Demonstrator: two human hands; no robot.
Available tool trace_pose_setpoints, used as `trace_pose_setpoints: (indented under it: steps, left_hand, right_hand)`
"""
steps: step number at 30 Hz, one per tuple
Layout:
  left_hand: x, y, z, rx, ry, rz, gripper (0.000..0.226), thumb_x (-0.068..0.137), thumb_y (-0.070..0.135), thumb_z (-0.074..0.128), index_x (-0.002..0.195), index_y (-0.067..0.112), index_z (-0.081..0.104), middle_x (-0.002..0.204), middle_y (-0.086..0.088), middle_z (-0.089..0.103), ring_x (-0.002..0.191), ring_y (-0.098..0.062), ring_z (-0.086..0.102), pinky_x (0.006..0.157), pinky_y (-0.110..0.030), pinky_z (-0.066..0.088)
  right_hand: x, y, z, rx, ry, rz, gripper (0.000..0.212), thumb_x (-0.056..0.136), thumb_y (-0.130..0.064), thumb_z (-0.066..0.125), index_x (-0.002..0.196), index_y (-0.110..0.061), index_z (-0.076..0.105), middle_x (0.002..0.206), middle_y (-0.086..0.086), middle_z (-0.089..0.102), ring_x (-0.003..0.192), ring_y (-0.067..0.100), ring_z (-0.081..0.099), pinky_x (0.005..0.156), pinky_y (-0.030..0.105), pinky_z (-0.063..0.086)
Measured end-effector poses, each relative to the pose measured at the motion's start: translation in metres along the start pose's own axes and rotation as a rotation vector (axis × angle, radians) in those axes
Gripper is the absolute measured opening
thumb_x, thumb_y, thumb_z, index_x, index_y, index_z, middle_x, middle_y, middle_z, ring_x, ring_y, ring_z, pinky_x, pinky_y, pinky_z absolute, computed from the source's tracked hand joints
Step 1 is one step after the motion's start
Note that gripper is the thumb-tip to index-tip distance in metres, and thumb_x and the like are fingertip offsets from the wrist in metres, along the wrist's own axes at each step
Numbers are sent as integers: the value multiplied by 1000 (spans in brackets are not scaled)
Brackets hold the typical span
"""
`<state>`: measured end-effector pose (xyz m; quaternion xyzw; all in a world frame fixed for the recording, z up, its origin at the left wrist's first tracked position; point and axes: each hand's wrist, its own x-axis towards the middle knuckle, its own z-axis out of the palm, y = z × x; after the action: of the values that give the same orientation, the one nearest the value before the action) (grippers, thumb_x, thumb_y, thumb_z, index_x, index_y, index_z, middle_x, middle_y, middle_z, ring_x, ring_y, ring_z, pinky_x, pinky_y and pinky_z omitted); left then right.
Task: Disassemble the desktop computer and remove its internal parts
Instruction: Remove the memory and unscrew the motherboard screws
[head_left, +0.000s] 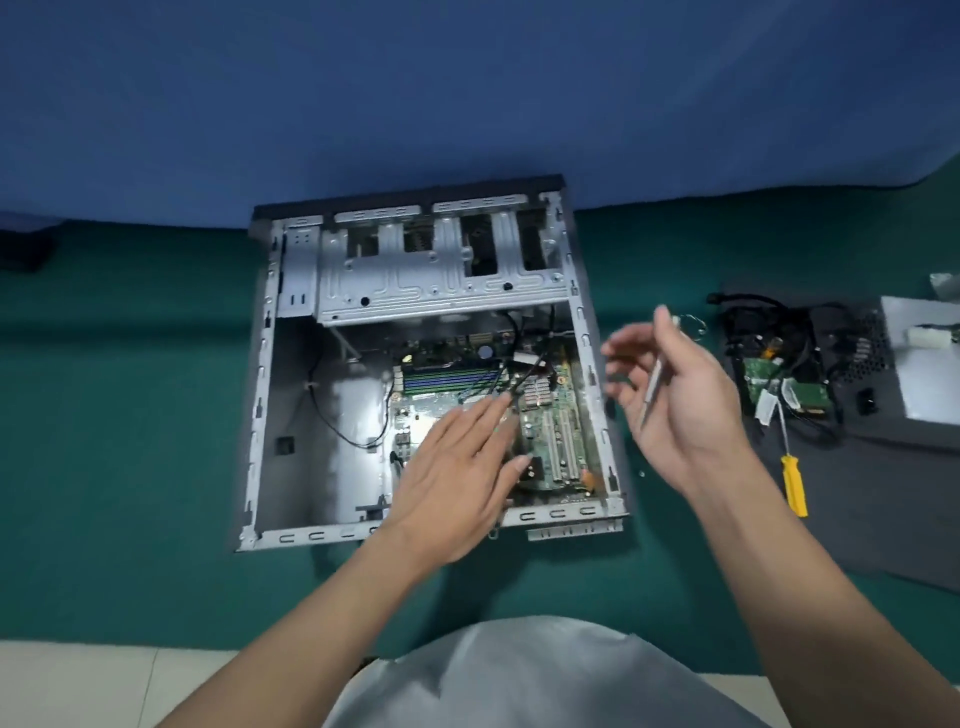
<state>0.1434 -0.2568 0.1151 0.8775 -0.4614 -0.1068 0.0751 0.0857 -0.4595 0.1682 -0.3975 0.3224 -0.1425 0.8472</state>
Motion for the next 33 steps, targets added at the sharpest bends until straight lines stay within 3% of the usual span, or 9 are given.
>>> trace_pose_setpoints:
  steps: [4,6,8,12,15,19,24,29,33]
  left_hand:
    - [-24,-41,-11,99,5,-168,56,102,47,21,126,15,61,143,-5,51,133,-20,45,115,-40,26]
    - [-39,-66,-15,144,14,-269,56,101,46,23,121,15,65,140,-7,53,131,-21,47,114,-41,26]
    - [-52,-89,-19,180,40,-342,56,100,45,27,121,12,65,141,-10,52,131,-23,47,114,-41,24]
    - [-65,-119,-22,173,102,-466,58,100,46,26,142,11,45,157,-5,25,145,-17,24,118,-37,11]
    - [-63,-125,-16,98,138,-520,62,100,42,34,151,10,23,161,-4,3,149,-16,2,119,-37,10]
    - [-59,-127,-12,53,126,-592,72,97,35,39,154,9,4,162,-5,0,149,-16,-4,118,-35,11]
    - [-58,-126,-15,-9,105,-622,77,95,29,41,153,9,-5,162,-3,-7,149,-19,-2,109,-34,33]
    - [-58,-126,-17,-75,91,-610,76,95,26,39,153,11,-7,162,0,-10,149,-20,3,92,-30,51]
    - [-58,-126,-14,-72,109,-594,74,95,27,37,154,10,-5,162,-1,-8,148,-21,8,88,-29,53]
  right_hand:
    - [9,15,54,-548,-182,-22,43,85,-58,42,77,-29,72,82,-19,62,77,-2,50,82,29,39]
    - [16,29,73,-925,-239,-22,47,86,-67,37,81,-32,68,62,-26,55,63,-9,49,70,27,37]
    - [28,46,85,-1185,-279,-67,44,93,-59,42,77,-27,67,47,-20,52,44,-4,45,55,26,32]
    - [53,78,101,-1474,-317,-202,33,95,-41,54,68,-23,63,50,-10,53,40,1,41,48,17,29]
    - [68,97,110,-1557,-363,-232,12,93,-35,60,85,-27,64,77,-8,63,46,0,47,52,21,35]
    - [82,116,117,-1612,-416,-257,11,93,-31,61,94,-21,66,92,1,67,44,1,51,52,20,36]
    - [91,131,127,-1691,-446,-286,21,94,-27,59,105,-11,68,105,6,68,83,10,46,73,26,37]
    - [96,143,130,-1749,-429,-261,19,94,-25,60,101,-10,68,104,9,68,75,12,51,69,25,39]
    - [97,149,131,-1760,-406,-265,20,94,-27,59,102,-10,67,95,6,67,53,-2,44,48,13,28]
